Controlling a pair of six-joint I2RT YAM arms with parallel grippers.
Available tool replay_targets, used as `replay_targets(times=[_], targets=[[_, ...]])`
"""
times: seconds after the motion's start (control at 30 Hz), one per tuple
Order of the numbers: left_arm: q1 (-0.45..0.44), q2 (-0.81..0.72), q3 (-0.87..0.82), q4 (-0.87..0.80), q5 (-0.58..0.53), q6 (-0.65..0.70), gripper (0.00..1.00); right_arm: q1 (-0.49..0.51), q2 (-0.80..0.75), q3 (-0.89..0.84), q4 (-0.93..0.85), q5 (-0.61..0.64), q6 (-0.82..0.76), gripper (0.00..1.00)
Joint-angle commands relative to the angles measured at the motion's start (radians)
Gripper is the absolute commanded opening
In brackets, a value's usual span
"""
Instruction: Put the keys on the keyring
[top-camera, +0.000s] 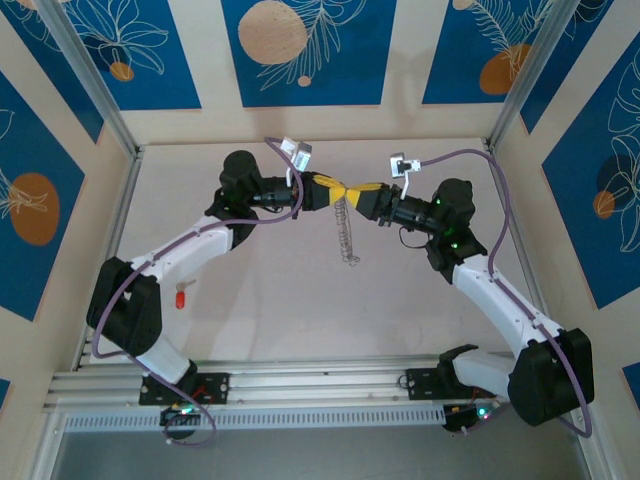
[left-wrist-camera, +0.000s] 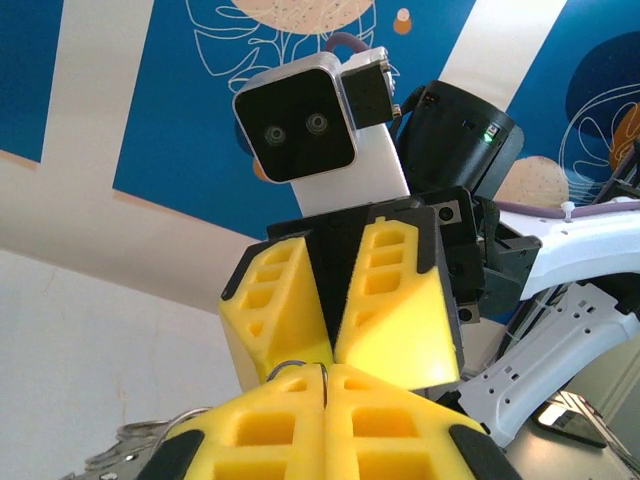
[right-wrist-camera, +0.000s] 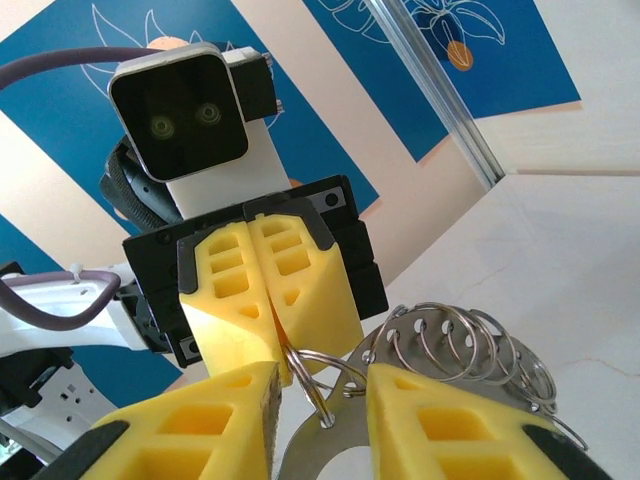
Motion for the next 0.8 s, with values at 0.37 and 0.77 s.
replay_targets(times=[0.37,0.77], targets=[[-0.007,-0.014,0.028,0.038,0.017,0.005,0.0,-0.001,-0.055,0.015,-0.029,-0.002,-0.013,0.37],[-0.007,-0.015,0.027,0.039,0.017,0.003,0.0,0.017,-0.042,0.027,-0.037,-0.033,-0.026,0.29]])
